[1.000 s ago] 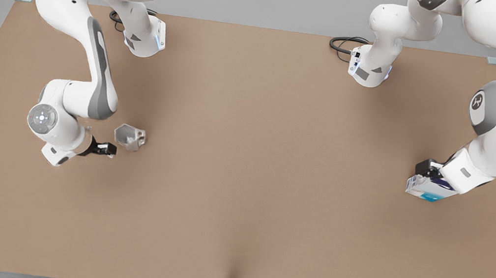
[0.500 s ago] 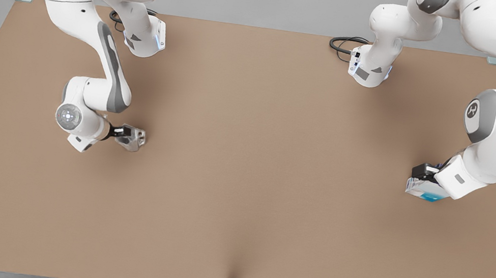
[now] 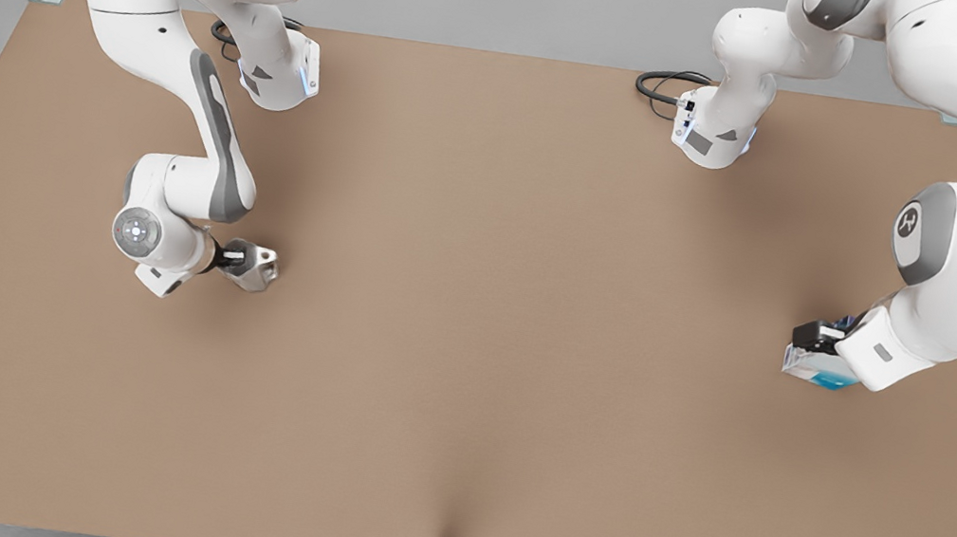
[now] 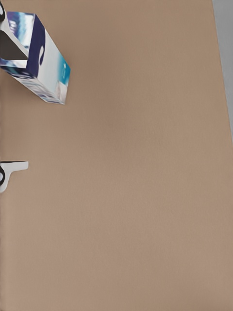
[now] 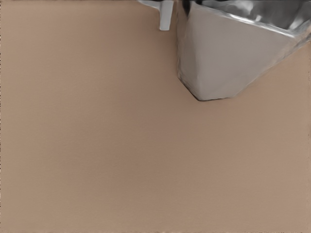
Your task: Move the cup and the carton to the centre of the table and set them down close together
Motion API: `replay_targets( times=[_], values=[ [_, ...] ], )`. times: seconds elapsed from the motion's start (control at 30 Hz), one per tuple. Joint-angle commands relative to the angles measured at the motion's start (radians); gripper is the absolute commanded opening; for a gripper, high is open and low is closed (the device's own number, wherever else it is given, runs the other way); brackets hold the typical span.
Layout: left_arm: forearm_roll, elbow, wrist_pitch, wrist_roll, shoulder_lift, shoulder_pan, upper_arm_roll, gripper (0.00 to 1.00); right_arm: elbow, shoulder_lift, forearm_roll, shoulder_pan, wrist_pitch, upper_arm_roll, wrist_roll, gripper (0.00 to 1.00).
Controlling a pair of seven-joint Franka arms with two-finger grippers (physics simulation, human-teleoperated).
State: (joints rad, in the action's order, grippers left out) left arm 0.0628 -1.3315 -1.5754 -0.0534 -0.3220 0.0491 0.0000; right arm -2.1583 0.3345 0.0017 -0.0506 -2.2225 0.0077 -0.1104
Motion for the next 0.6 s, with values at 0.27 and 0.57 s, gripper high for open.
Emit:
replay_targets(
  times=[0.27, 0.57],
  values=[
    [-0.005, 0.002, 0.002, 0.0, -0.002, -0.002, 0.008, 1.0, 0.054, 0.023, 0.008, -0.023, 0.043, 0.021, 0.003, 0.21],
    [-0.005, 0.003, 0.002, -0.008, 0.003, -0.003, 0.017, 1.0, 0.123, 0.014, 0.061, -0.023, 0.098, 0.089, 0.012, 0.21]
  ],
)
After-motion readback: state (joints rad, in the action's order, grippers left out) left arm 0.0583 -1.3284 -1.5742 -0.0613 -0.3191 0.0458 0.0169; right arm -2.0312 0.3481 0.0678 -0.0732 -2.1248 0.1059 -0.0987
